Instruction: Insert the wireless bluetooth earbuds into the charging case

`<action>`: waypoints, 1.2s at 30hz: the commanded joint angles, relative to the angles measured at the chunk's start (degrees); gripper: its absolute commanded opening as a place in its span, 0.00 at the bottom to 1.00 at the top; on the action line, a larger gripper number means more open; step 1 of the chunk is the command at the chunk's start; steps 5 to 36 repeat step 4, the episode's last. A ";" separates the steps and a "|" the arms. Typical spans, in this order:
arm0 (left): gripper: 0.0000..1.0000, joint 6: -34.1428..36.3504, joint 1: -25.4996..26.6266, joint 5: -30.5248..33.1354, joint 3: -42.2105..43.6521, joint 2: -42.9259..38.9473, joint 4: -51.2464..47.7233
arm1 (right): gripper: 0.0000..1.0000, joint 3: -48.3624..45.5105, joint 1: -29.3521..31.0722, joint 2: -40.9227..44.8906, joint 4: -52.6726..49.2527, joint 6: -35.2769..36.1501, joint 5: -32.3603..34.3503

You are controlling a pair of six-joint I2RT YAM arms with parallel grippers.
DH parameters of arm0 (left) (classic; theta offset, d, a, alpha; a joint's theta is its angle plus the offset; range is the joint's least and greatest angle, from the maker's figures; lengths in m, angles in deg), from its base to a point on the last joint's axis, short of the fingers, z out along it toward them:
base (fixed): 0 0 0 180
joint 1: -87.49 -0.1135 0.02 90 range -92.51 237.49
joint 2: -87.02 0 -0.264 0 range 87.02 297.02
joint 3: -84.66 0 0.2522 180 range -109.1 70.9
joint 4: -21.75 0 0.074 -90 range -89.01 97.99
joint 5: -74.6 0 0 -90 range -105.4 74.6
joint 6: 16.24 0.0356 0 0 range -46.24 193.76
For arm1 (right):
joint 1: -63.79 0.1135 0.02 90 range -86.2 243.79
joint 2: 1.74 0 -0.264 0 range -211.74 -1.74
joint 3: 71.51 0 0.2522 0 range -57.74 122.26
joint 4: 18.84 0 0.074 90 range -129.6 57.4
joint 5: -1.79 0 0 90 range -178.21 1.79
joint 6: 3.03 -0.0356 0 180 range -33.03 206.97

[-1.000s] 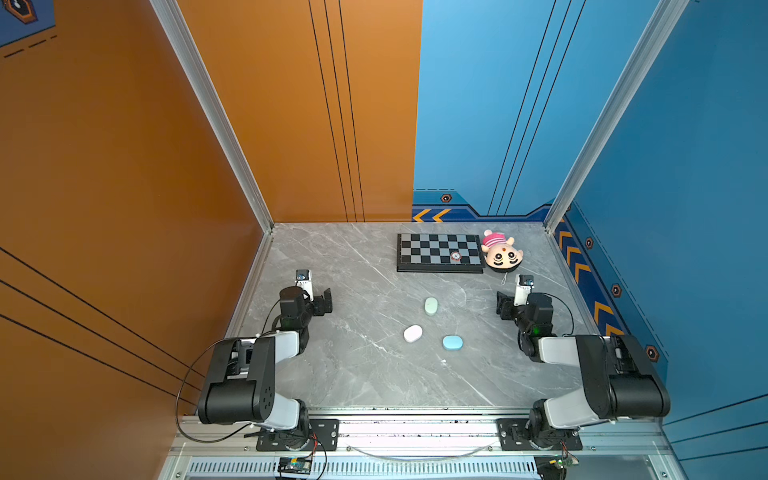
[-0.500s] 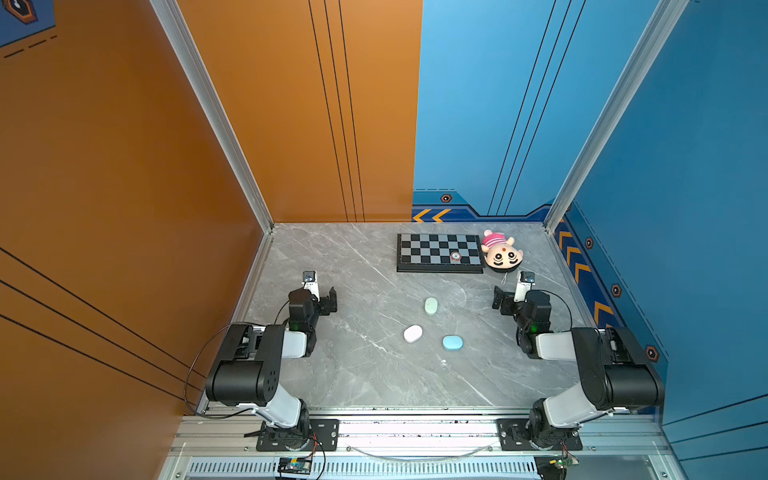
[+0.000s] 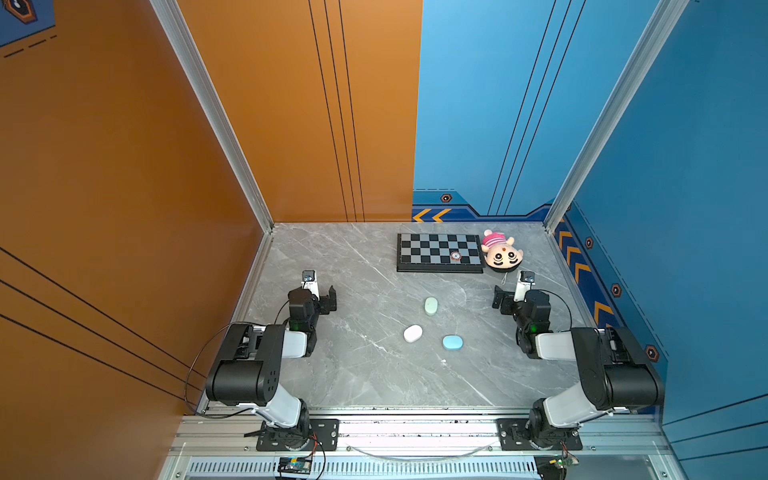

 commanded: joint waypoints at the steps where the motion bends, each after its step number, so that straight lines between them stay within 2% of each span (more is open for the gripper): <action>1: 0.98 0.32 0.23 1.18 0.40 -0.76 0.70 | 1.00 1.00 0.16 -0.28 0.62 -0.31 0.93; 36: 0.98 0.36 0.23 1.17 0.44 -0.77 0.72 | 1.00 0.74 0.28 -0.19 1.00 -0.31 1.18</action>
